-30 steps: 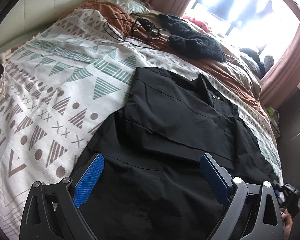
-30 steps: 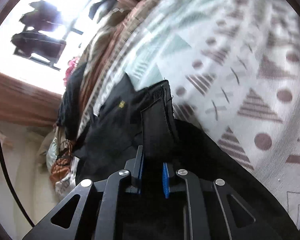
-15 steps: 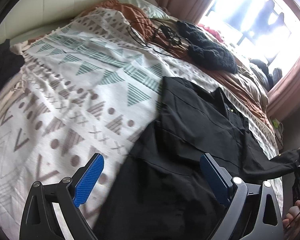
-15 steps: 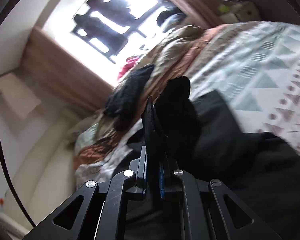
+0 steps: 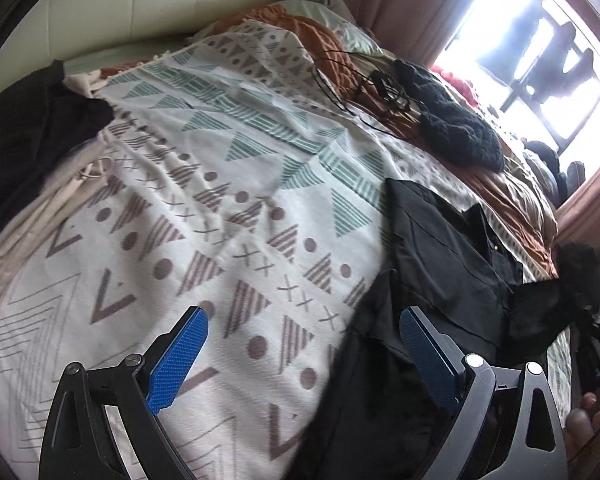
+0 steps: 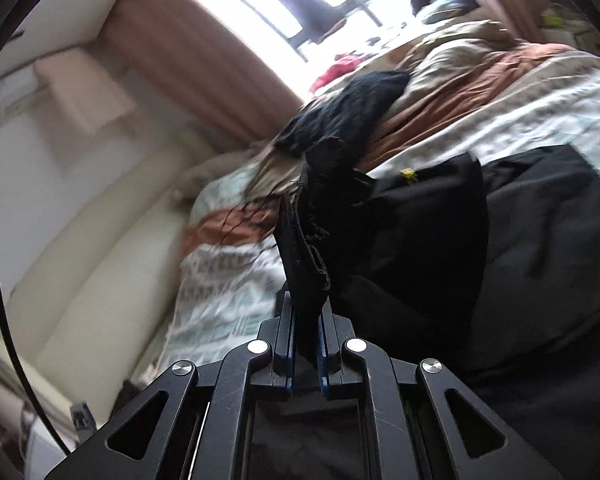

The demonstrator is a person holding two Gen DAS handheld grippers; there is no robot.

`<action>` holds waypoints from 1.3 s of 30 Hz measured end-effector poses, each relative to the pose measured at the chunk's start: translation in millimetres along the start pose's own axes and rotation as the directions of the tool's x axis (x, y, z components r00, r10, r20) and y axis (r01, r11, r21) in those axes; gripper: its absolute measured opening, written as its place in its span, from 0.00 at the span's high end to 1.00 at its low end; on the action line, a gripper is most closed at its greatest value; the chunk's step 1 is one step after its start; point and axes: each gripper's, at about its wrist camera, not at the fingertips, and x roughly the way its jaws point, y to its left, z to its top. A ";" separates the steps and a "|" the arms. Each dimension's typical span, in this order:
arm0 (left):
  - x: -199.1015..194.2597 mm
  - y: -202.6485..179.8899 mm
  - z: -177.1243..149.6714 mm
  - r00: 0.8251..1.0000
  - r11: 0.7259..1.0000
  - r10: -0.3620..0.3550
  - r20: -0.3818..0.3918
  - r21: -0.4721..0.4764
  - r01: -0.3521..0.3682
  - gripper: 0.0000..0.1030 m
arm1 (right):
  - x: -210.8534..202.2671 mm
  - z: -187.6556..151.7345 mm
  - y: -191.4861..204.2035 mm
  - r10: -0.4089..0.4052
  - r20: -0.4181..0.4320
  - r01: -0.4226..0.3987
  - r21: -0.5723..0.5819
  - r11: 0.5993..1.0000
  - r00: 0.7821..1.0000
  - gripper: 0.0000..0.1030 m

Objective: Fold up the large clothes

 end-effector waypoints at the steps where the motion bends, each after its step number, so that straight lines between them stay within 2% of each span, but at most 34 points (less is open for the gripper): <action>1: -1.2 1.1 -0.2 1.000 1.000 0.003 0.002 -0.001 -0.003 0.06 | 8.9 -3.9 4.5 0.015 -0.021 -0.016 -0.006 1.000 1.000 0.90; 3: -3.1 2.7 -0.3 1.000 1.000 0.009 0.005 -0.003 -0.009 0.06 | 31.2 -14.9 13.3 0.057 -0.085 -0.058 -0.003 0.998 0.995 0.84; 4: -3.8 2.7 -0.7 1.000 1.000 0.012 0.006 -0.002 -0.012 0.06 | 39.8 -19.4 14.9 0.064 -0.112 -0.065 -0.001 0.998 0.992 0.77; 5: -4.7 2.8 -0.9 1.000 1.000 0.015 0.007 -0.002 -0.015 0.06 | 52.4 -26.4 16.7 0.075 -0.165 -0.076 0.001 0.997 0.983 0.56; 6: -5.0 2.4 -1.0 1.000 1.000 0.016 0.008 -0.002 -0.016 0.06 | 61.9 -32.3 17.9 0.078 -0.211 -0.078 0.005 0.997 0.974 0.39; 7: -4.9 1.9 -0.7 1.000 1.000 0.017 0.009 -0.002 -0.017 0.06 | 68.4 -38.4 16.9 0.079 -0.243 -0.078 0.014 0.997 0.967 0.36; 12: -2.0 -9.7 -2.7 1.000 1.000 -0.002 0.006 -0.004 0.002 0.06 | 67.4 -44.7 -6.8 0.082 -0.272 -0.055 0.104 0.993 0.959 0.36; 19: 6.6 -43.2 -10.8 0.999 0.998 -0.033 -0.014 0.054 0.033 0.06 | 23.1 -26.3 -47.6 -0.033 -0.226 0.064 0.134 0.989 0.974 0.36; 22: 8.7 -55.0 -11.9 0.998 0.996 -0.044 -0.033 0.070 0.046 0.06 | 5.2 -15.8 -64.7 -0.093 -0.211 0.123 0.134 0.983 0.973 0.36; 29: -8.2 -75.5 -17.8 0.998 0.994 -0.050 -0.028 0.100 0.053 0.06 | -38.0 1.9 -100.3 -0.227 -0.210 0.252 0.099 0.963 0.951 0.35; 32: -21.0 -80.1 -24.4 0.998 0.992 -0.065 -0.023 0.106 0.067 0.06 | -63.2 5.9 -115.3 -0.258 -0.202 0.284 0.114 0.952 0.945 0.23; 37: -51.6 -82.1 -44.0 0.995 0.987 -0.101 0.003 0.129 0.100 0.06 | -106.8 -0.7 -129.6 -0.293 -0.186 0.319 0.126 0.939 0.938 0.21; 39: -59.9 -77.1 -54.3 0.995 0.988 -0.102 0.006 0.119 0.100 0.06 | -123.5 -8.4 -130.3 -0.325 -0.188 0.349 0.106 0.931 0.927 0.21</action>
